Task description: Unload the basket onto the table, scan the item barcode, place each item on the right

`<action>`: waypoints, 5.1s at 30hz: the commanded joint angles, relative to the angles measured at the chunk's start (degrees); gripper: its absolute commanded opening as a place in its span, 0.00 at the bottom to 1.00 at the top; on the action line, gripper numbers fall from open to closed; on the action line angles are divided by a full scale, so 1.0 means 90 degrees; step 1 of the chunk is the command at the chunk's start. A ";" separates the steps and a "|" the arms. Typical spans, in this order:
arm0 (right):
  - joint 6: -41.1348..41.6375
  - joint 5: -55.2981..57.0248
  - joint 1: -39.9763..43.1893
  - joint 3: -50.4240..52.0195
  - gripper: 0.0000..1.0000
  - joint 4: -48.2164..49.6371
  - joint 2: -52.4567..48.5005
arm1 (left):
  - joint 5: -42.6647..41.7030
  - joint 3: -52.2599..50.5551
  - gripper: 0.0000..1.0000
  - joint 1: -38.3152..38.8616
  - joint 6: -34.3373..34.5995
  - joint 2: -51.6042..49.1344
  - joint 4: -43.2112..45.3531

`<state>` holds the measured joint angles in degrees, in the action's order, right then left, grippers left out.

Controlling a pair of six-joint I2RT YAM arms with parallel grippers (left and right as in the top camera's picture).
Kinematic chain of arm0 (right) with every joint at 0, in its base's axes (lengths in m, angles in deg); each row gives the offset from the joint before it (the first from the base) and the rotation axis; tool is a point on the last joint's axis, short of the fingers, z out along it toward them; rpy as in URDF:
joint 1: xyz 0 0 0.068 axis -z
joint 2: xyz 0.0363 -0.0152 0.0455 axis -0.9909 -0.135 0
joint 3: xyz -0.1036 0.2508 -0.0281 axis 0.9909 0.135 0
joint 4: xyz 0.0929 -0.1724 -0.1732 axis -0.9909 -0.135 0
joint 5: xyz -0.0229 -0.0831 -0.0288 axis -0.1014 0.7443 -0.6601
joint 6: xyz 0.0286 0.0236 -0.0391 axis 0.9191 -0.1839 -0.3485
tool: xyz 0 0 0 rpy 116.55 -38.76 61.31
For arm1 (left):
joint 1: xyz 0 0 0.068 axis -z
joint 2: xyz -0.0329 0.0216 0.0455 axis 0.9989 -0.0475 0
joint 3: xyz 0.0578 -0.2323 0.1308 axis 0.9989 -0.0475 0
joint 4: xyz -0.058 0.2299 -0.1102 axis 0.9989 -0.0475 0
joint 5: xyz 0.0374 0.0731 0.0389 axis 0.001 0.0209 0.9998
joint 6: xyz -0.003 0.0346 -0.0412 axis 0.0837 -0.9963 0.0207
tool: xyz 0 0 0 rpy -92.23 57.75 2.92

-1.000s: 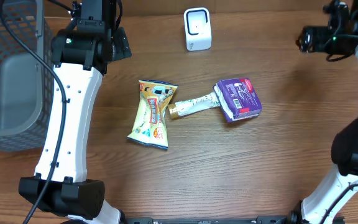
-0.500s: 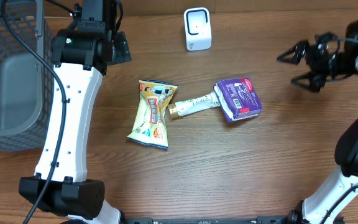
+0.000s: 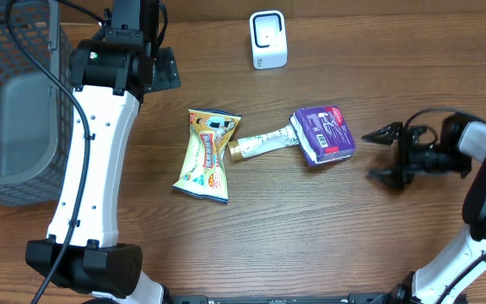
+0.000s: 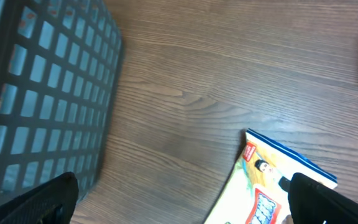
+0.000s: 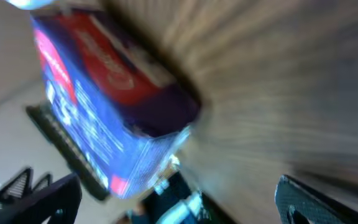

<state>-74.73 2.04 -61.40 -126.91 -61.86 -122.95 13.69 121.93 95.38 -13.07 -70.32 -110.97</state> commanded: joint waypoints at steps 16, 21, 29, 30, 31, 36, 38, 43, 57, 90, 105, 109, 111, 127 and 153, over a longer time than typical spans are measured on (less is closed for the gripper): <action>0.7174 -0.0250 -0.0503 0.4449 1.00 0.7737 0.0041 | -0.0340 -0.0010 1.00 -0.0022 -0.0104 -0.0012 -0.0449; 0.7303 0.0500 -0.1015 0.4651 1.00 0.7932 0.0041 | -0.0338 -0.0010 1.00 -0.0022 -0.0102 -0.0012 -0.0442; 0.8162 0.2715 -0.1933 0.4651 1.00 1.0010 0.0041 | -0.0299 -0.0010 1.00 -0.0022 -0.0151 -0.0012 -0.0525; 0.8245 0.2977 -0.2045 0.4651 1.00 1.0115 0.0041 | -0.0291 -0.0010 1.00 -0.0022 -0.0153 -0.0012 -0.0549; 0.8308 0.3201 -0.2115 0.4651 1.00 1.0146 0.0041 | -0.0294 -0.0010 1.00 -0.0022 -0.0151 -0.0012 -0.0568; 0.8340 0.4017 -0.2268 0.4651 1.00 1.0132 0.0041 | -0.0294 -0.0010 1.00 -0.0022 -0.0151 -0.0012 -0.0634; 0.8337 0.4252 -0.2259 0.4651 1.00 1.0120 0.0041 | -0.0294 -0.0010 1.00 -0.0022 -0.0151 -0.0012 -0.0629; 0.8281 0.4656 -0.2254 0.4651 1.00 1.0229 0.0053 | -0.0294 -0.0010 1.00 -0.0022 -0.0151 -0.0012 -0.0627; 0.7111 0.4794 -0.1304 0.4656 1.00 0.9850 0.0053 | -0.0325 -0.0010 1.00 -0.0022 -0.0146 -0.0012 -0.0634; 0.4452 0.3842 -0.1343 0.4648 0.04 1.0683 0.1462 | -0.0483 -0.0010 1.00 -0.0022 -0.0146 -0.0012 -0.0656; 0.4860 0.2030 -0.1343 0.4456 0.04 0.9741 0.5153 | -0.0483 -0.0010 1.00 -0.0022 -0.0146 -0.0012 -0.0653; 0.5357 0.2030 -0.1343 0.4442 0.04 0.9046 0.5962 | -0.0483 -0.0010 1.00 -0.0022 -0.0146 -0.0012 -0.0656; 0.5450 0.2093 -0.1343 0.4442 0.04 0.8803 0.6205 | -0.0483 -0.0010 1.00 -0.0022 -0.0146 -0.0012 -0.0656; 0.5702 0.3019 -0.1343 0.4231 0.04 0.7606 0.6370 | -0.0483 -0.0010 1.00 -0.0022 -0.0146 -0.0012 -0.0653; 0.0240 0.4537 -0.2246 0.1739 0.04 0.6317 0.6054 | -0.0483 -0.0010 1.00 -0.0022 -0.0146 -0.0012 -0.0653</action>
<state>-58.32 40.99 -78.47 -110.04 -8.88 -67.00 9.71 121.93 95.38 -13.29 -70.32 -116.78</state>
